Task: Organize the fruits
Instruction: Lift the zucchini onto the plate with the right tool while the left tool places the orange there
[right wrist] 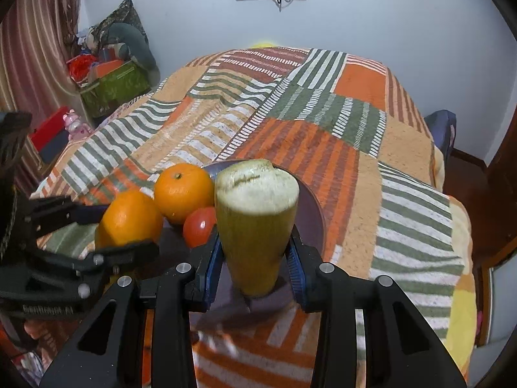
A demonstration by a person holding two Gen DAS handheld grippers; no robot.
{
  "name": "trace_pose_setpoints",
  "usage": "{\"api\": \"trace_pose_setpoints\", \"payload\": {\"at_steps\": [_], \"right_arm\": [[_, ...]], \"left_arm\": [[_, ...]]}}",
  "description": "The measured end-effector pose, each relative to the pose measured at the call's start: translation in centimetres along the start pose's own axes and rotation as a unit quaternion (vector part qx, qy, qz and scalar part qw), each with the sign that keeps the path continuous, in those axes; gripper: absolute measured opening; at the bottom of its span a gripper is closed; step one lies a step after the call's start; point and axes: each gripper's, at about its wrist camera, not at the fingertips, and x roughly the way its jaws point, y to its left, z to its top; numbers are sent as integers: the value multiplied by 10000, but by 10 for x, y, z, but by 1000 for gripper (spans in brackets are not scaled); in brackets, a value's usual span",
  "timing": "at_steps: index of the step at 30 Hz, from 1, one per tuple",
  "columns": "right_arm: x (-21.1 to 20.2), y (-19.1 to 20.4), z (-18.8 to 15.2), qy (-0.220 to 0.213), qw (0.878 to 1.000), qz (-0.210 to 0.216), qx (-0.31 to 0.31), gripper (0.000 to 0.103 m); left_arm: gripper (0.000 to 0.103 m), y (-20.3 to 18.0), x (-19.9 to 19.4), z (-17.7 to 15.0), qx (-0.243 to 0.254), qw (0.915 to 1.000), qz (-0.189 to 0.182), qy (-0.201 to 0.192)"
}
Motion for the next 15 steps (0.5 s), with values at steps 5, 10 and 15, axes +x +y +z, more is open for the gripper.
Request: {"api": "trace_pose_setpoints", "payload": {"at_steps": [5,10,15], "right_arm": [[17,0,12,125,9998,52,-112,34],[31,5,21,190,9993,-65,-314,34],[39,3,25,266,9992,-52,-295,34]], "left_arm": [[66,3,9,1,-7,9999,12,100],[66,2,11,0,44,9999,27,91],[66,6,21,-2,-68,9993,-74,355]]}}
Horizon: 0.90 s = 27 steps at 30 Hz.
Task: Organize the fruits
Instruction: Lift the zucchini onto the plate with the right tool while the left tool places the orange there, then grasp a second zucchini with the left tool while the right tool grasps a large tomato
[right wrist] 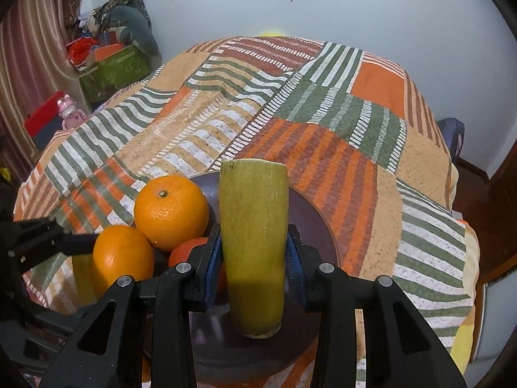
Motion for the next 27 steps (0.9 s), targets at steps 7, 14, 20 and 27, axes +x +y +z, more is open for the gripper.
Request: {"api": "trace_pose_setpoints", "payload": {"at_steps": [7,14,20,27], "right_arm": [[9,-1,2,116,9999,-20,-40,34],[3,-4,5,45,10000,-30,-21,34],[-18,3,2,-75,10000,60,-6,34],[-50,25,-13,-216,9995,127,-170,41]], "left_arm": [[66,-4,1,-1,71,9999,47,-57],[67,-5,-12,5,77,9996,38,-275],[67,-4,-34,4,121,9986,171,-493],[71,6,-69,-7,45,9972,286,-687]]}}
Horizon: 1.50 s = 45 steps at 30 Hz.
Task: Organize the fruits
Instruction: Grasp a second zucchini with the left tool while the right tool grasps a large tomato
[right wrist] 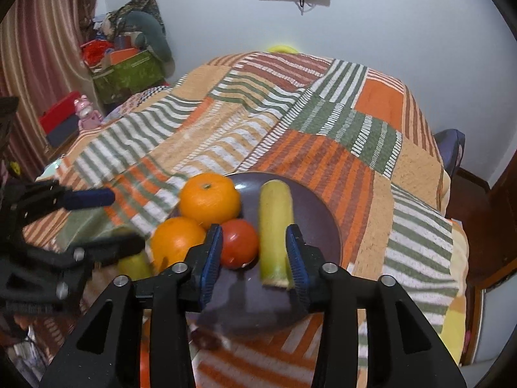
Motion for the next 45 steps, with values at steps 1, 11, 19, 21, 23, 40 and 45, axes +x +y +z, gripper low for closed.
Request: {"api": "trace_pose_setpoints", "payload": {"at_steps": [1,11,19,21,23,40,45], "right_arm": [[-4,3,-4,-7,10000,12,-9,41],[-26,21,-46,81,9999,-37,86,50],[-33,13,-68,182,9987,34,466,51],[-34,11,-71,204,9985,25,511,51],[-34,11,-74,216,9982,42,556,51],[-26,27,-86,432,9956,425,710,51],[-29,31,-86,394,9954,480,736,51]], "left_arm": [[73,1,-3,-3,-7,10000,13,-2],[93,-6,3,-44,26,9986,90,526],[94,-2,36,-65,-379,9940,26,1023],[95,-2,35,-64,-389,9940,13,1027],[95,-2,35,-63,-376,9943,27,1000],[90,91,-19,-80,-971,9873,1010,745],[90,74,-23,-64,-908,9918,730,522]]}}
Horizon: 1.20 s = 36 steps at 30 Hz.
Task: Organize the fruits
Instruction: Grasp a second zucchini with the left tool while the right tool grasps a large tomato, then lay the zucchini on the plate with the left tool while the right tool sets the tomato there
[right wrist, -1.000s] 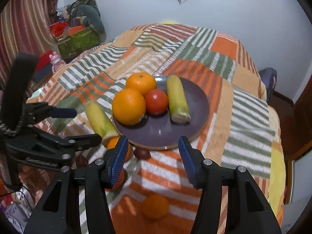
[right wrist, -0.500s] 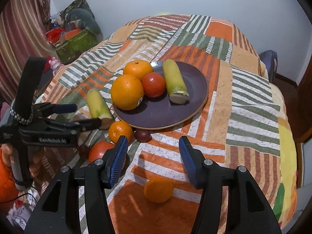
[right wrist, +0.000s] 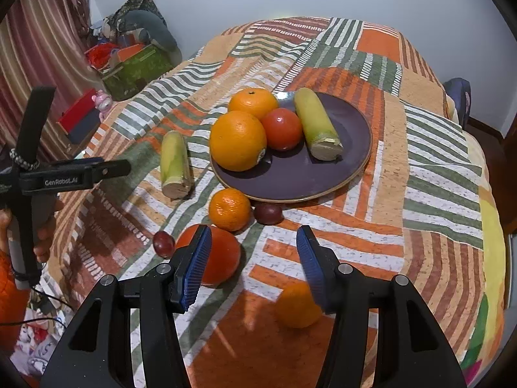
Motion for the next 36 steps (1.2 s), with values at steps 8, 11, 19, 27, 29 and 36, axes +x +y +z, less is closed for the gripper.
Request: {"api": "trace_pose_setpoints", "payload": {"at_steps": [8,11,19,27,29,36], "right_arm": [[1,4,-4,84,9999,127,7,59],[0,6,-6,79,9997,224,9,61],[15,14,-7,246,9989,402,3,61],[33,24,-10,441,9983,371,-99,61],[36,25,-11,443,9984,335,-114,60],[33,29,-12,394,9983,348,-247,49]], "left_arm": [[90,-57,49,15,241,9992,-138,298],[88,-59,66,12,181,9990,30,415],[57,-48,57,3,162,9990,-207,368],[39,-22,27,-24,168,9975,-569,379],[39,-20,19,-34,230,9971,-619,388],[38,-24,3,-55,614,9943,-713,503]]}}
